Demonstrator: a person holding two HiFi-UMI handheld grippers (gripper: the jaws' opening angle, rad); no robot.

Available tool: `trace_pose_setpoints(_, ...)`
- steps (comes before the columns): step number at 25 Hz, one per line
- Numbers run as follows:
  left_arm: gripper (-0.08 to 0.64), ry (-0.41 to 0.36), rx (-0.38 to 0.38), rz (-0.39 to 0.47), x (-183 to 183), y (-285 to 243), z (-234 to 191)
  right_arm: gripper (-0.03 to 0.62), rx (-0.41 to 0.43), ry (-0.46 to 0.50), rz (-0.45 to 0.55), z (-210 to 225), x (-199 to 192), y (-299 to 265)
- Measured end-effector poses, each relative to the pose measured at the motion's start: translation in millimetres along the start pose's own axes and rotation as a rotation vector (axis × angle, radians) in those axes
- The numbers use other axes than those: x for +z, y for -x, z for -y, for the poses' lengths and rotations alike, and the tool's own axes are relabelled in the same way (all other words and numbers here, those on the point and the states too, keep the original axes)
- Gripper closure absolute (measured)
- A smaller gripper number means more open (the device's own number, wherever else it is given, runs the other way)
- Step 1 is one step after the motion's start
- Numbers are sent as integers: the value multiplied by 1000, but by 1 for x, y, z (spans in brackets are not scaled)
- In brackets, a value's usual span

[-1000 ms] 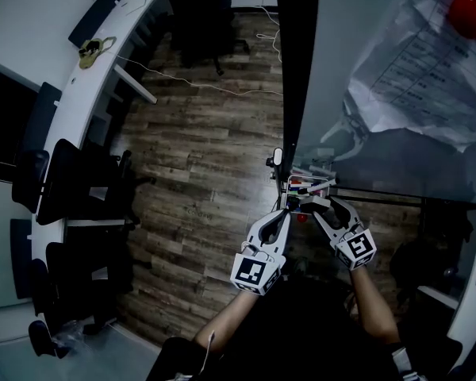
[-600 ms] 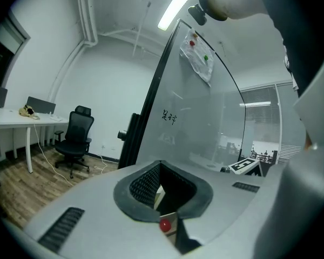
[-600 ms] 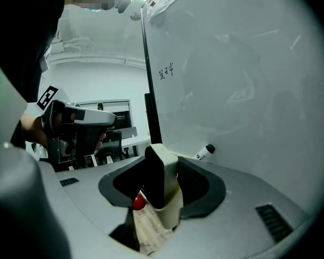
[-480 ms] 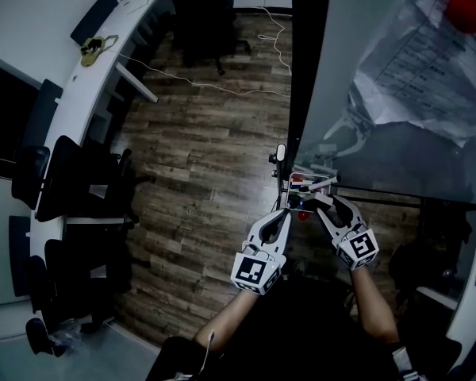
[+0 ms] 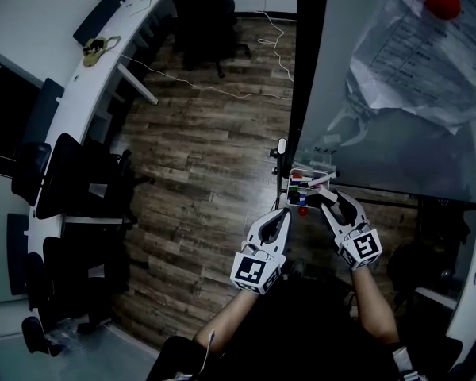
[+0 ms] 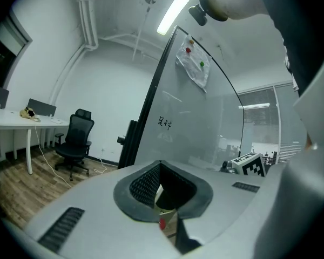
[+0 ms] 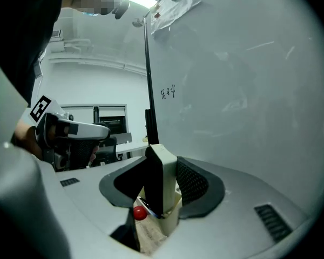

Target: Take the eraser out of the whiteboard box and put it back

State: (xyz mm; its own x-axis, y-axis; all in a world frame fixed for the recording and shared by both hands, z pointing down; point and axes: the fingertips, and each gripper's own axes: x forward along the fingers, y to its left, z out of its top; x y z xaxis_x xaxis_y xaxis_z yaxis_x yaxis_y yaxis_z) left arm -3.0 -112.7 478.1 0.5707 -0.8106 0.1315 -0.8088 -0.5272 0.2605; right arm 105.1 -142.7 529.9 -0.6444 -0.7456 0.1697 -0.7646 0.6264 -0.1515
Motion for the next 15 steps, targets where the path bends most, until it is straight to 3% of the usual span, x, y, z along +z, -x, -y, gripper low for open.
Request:
trace_pose_setpoints(7, 554, -10, -7, 20, 5, 12, 8, 414, -46, 2, 69, -8, 24, 11)
trace_pose_setpoints(15, 554, -29, -30, 43, 13, 24, 18, 416, -94, 2, 59, -12, 27, 33)
